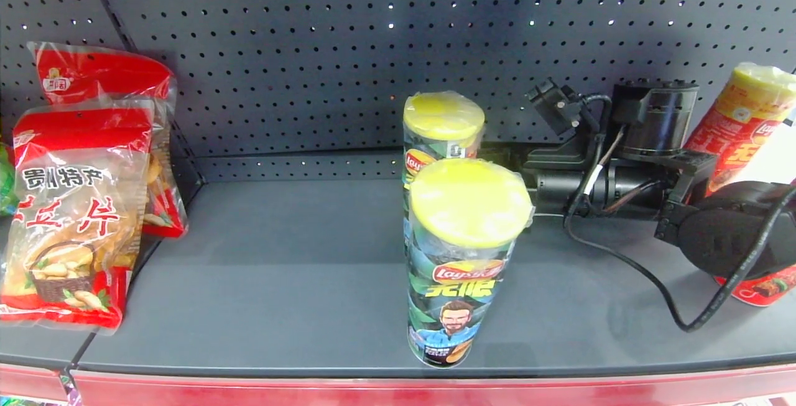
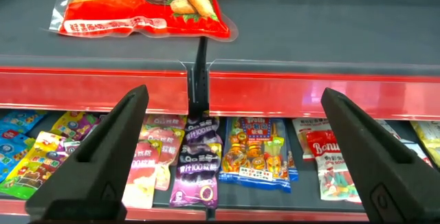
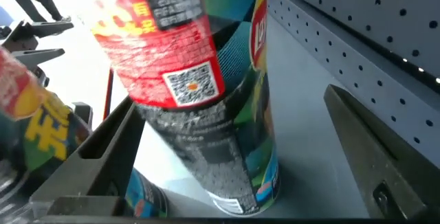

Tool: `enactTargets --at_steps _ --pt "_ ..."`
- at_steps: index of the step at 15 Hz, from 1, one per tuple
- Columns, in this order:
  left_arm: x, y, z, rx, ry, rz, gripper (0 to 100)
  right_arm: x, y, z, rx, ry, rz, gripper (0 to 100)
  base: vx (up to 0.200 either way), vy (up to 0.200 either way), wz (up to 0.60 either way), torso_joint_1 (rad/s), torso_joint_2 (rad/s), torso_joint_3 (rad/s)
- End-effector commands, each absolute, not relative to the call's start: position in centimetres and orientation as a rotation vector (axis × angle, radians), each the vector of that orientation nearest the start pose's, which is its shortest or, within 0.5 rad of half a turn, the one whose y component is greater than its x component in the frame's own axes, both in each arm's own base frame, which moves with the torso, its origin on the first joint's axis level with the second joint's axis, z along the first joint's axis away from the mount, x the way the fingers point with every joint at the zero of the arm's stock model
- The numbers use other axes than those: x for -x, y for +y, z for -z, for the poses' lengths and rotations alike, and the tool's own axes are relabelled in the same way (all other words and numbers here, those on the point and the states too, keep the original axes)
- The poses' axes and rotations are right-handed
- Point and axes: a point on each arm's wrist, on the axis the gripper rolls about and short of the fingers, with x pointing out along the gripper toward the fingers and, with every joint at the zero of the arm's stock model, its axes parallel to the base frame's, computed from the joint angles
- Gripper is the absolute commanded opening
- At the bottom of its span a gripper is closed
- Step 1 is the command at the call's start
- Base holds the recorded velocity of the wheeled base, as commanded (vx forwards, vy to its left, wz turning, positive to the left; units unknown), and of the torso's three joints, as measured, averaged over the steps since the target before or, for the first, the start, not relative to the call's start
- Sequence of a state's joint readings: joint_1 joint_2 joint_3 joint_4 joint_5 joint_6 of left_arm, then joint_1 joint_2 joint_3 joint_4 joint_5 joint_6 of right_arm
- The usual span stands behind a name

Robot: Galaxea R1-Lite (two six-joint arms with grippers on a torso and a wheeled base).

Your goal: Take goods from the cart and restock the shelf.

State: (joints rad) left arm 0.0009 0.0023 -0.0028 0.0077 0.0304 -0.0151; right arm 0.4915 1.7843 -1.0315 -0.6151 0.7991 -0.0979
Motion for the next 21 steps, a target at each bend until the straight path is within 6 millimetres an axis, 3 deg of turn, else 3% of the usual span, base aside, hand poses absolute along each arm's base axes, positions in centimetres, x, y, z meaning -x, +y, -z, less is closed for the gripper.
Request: enactTargets --at_steps 1,21 --pt "2.3 0.1 -7.6 0.015 0.007 -0.032 100 -28.8 16.7 -21.8 0.063 0.076 -1.278 100 0.0 0.0 0.0 0.0 0.0 0.0" --pt "2.3 0.1 -7.6 0.015 0.007 -0.032 100 -28.7 14.8 -21.0 0.059 0.11 -1.224 100 0.0 0.0 0.0 0.0 0.0 0.0"
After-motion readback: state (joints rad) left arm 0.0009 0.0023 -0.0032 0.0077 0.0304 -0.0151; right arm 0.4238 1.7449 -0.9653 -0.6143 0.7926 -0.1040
